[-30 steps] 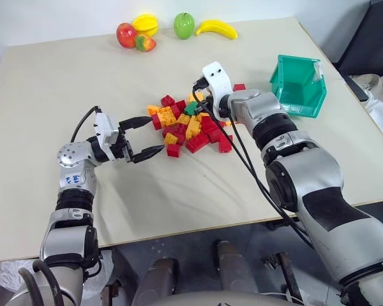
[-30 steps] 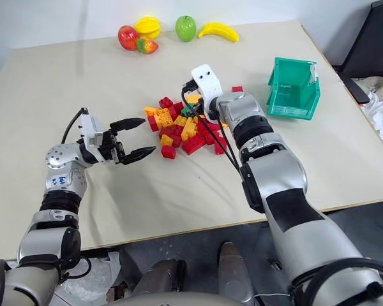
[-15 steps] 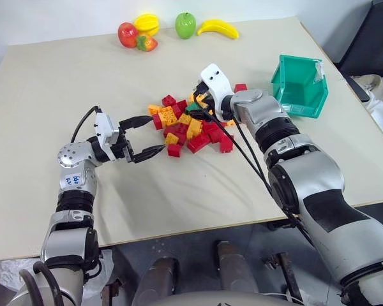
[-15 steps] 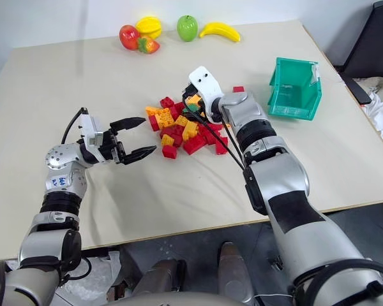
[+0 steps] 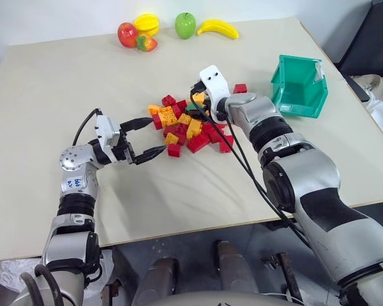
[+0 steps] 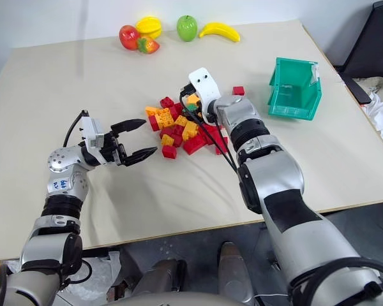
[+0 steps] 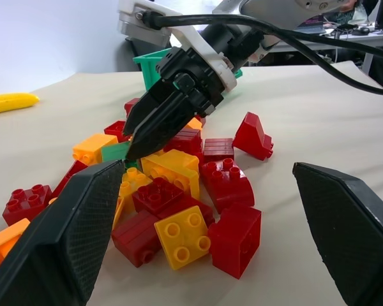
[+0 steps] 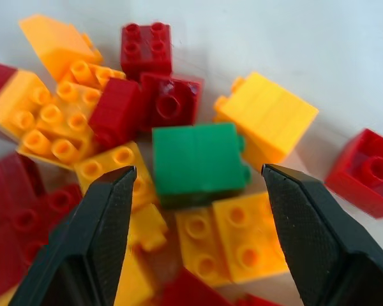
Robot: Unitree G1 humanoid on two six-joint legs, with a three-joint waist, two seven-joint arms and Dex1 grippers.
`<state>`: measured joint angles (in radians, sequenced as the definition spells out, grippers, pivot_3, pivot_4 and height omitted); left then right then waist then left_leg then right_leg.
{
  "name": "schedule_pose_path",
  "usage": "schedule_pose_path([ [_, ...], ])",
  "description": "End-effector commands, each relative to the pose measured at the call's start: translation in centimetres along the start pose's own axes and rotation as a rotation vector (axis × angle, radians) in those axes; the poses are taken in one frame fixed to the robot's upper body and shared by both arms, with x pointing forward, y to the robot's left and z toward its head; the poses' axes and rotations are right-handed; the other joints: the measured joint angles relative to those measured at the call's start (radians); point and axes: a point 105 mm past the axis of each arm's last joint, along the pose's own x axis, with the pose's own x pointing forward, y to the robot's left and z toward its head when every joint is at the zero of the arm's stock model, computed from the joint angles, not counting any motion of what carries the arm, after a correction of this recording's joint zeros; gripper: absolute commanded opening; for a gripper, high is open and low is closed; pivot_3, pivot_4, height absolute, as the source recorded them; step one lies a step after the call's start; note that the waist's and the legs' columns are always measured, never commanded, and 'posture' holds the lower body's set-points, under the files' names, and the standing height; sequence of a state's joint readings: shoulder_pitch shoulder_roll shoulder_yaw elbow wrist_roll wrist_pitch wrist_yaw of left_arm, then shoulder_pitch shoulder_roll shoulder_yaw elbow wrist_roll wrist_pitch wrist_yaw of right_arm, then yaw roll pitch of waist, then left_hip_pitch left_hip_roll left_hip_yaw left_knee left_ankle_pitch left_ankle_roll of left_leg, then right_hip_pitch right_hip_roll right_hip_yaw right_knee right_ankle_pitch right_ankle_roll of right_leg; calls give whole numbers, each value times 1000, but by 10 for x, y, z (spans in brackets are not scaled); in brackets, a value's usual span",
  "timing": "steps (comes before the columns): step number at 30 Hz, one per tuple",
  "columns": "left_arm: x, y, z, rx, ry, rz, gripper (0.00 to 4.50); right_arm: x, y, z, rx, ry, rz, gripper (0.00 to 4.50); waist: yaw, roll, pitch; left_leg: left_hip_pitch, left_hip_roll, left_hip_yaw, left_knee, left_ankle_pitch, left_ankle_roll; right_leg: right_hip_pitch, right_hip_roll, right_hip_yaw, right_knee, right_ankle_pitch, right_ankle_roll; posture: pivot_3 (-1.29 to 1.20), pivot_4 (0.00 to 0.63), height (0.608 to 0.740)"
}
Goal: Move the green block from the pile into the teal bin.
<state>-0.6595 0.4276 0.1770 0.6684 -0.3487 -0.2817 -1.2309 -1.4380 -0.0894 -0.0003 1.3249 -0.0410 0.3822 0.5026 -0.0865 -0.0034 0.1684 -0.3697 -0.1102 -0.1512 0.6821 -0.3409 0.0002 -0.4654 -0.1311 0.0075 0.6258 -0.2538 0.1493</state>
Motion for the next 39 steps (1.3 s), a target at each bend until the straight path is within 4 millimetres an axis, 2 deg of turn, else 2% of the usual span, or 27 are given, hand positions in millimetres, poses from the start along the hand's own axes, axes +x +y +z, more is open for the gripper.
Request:
schedule_pose_path([
  [1,1,0,9,31,-29,5,4500,3,12,7,24,-4,22,3279,0,0,0,0,0,0,0,0,0,0,0,0,0,0,0,0,150,740],
  [7,-2,0,9,32,-25,20,4500,11,23,-11,-2,61,25,3279,-2,0,0,1,0,0,0,0,0,0,0,0,1,0,0,0,150,740],
  [9,-2,1,10,34,-26,28,4500,12,24,-9,9,53,21,2882,-1,0,-1,1,0,0,0,0,0,0,0,0,1,0,0,0,150,740],
  [13,-4,2,10,35,-24,39,4500,10,26,2,-11,30,41,1858,-2,0,-1,1,0,0,1,0,0,0,0,0,1,0,0,0,150,740],
  [18,-4,4,10,36,-23,47,4500,2,23,21,-10,-10,65,1860,-3,0,0,1,0,0,1,0,0,0,0,1,1,0,0,0,150,740],
  [22,1,2,12,34,-32,32,4500,-18,15,53,-51,-98,144,1860,1,0,0,0,0,0,1,0,0,0,0,0,1,0,0,0,150,740],
  [25,8,-2,13,32,-44,10,4500,-32,4,62,-95,-133,161,1860,3,0,0,0,0,0,1,0,0,0,0,0,1,0,0,0,150,740],
  [29,24,-10,16,34,-49,-38,4500,-64,-22,60,-272,-186,91,1860,14,0,-1,-1,-1,-1,1,0,0,0,-1,0,0,0,0,0,150,740],
  [33,44,-17,18,20,-27,-67,4500,-106,-44,37,-374,-159,-1,1860,35,0,0,-2,-1,-1,1,0,0,0,-1,-1,0,0,0,0,150,740],
  [37,76,-22,23,29,11,-97,4500,-179,-95,4,-426,-29,-248,1860,60,1,0,-2,-2,1,1,0,1,0,-1,0,-1,0,0,0,150,740],
  [39,87,-23,24,34,41,-107,4500,-199,-110,-2,-443,16,-330,1860,66,1,0,-2,-2,2,2,0,1,0,-1,0,-2,0,1,0,150,740],
])
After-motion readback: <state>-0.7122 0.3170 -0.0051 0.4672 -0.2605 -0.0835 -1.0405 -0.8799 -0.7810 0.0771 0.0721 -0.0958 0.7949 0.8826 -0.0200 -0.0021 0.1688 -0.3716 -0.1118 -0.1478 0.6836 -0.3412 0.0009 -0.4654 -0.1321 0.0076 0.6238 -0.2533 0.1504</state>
